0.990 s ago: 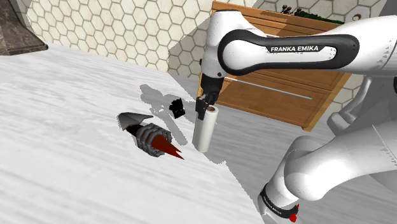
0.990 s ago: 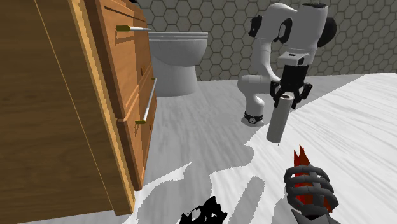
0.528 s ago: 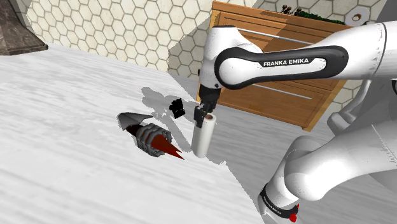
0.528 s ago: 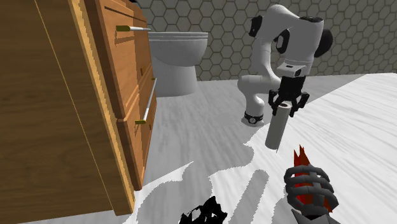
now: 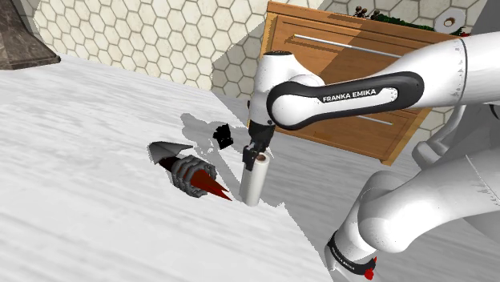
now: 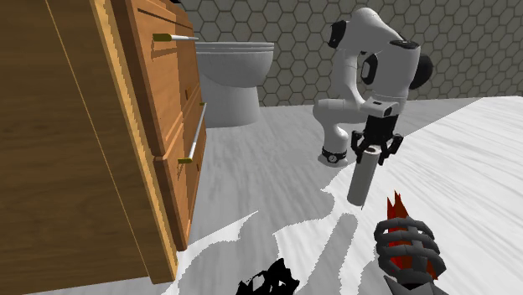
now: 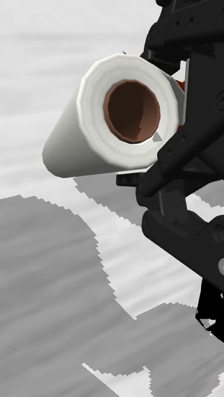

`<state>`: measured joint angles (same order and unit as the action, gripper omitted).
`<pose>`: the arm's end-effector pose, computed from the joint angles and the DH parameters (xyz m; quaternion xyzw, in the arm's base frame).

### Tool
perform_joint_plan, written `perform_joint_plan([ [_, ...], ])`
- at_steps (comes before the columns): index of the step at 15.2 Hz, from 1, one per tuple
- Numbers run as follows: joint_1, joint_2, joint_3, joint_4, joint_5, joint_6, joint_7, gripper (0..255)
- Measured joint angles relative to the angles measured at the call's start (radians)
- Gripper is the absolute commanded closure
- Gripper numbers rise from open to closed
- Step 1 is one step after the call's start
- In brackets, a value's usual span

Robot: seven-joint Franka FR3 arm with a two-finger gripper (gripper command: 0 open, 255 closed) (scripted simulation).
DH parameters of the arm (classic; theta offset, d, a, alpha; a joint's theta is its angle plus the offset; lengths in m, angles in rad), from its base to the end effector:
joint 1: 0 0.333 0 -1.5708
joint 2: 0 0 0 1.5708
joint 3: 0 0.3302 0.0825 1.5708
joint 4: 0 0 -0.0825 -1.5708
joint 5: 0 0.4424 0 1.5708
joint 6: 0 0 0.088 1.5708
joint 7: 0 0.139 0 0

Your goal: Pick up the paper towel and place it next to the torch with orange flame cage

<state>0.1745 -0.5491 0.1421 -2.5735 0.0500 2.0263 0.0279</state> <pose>0.3995 0.1313 0.3969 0.9923 0.1226 0.0015 0.0145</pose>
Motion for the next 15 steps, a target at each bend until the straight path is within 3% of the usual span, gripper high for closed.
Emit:
perform_joint_plan([
  [5,-0.001,0.027,0.004,-0.046,0.001,0.073,0.001,255],
  [11,0.000,0.030,0.005,-0.049,0.001,0.079,0.002,255],
  [12,0.000,0.030,0.005,-0.049,0.001,0.080,0.002,0],
  [15,0.000,0.030,0.005,-0.049,0.001,0.080,0.002,0],
])
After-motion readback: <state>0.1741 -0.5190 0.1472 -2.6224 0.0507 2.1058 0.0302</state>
